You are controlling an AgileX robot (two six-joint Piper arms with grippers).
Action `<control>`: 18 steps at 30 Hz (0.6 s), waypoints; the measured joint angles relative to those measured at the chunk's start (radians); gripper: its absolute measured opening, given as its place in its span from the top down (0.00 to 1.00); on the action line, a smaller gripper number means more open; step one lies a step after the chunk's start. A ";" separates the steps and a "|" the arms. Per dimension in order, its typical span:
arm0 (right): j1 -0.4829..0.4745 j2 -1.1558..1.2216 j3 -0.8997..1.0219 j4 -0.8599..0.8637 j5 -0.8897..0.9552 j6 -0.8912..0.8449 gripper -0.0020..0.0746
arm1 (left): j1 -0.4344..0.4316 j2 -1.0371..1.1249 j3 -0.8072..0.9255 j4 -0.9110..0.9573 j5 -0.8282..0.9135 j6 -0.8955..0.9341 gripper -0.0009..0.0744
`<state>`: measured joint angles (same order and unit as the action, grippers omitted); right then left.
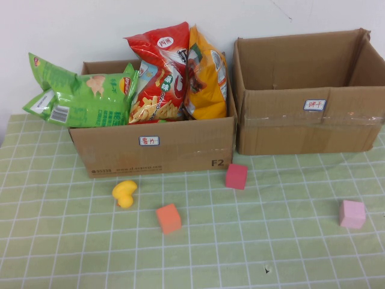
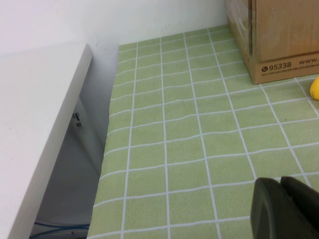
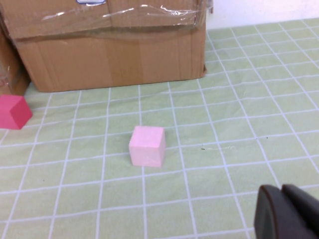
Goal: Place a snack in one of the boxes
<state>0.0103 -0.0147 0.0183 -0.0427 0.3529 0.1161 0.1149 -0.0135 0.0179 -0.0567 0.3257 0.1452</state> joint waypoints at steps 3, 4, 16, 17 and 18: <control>0.000 0.000 0.000 0.000 0.000 -0.007 0.98 | 0.000 0.000 0.000 0.000 0.000 0.000 0.99; 0.000 0.000 0.000 0.000 0.000 -0.008 0.98 | 0.000 0.000 0.000 0.000 0.000 0.000 0.99; 0.000 0.000 0.000 0.000 0.000 -0.009 0.98 | 0.000 0.000 0.000 0.000 0.000 0.000 0.99; 0.000 0.000 0.000 0.000 0.000 -0.009 0.98 | 0.000 0.000 0.000 0.000 0.000 0.000 0.99; 0.000 0.000 0.000 0.000 0.000 -0.009 0.98 | 0.000 0.000 0.000 0.000 0.000 0.000 0.99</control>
<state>0.0103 -0.0147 0.0183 -0.0427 0.3529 0.1066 0.1149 -0.0135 0.0179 -0.0567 0.3257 0.1452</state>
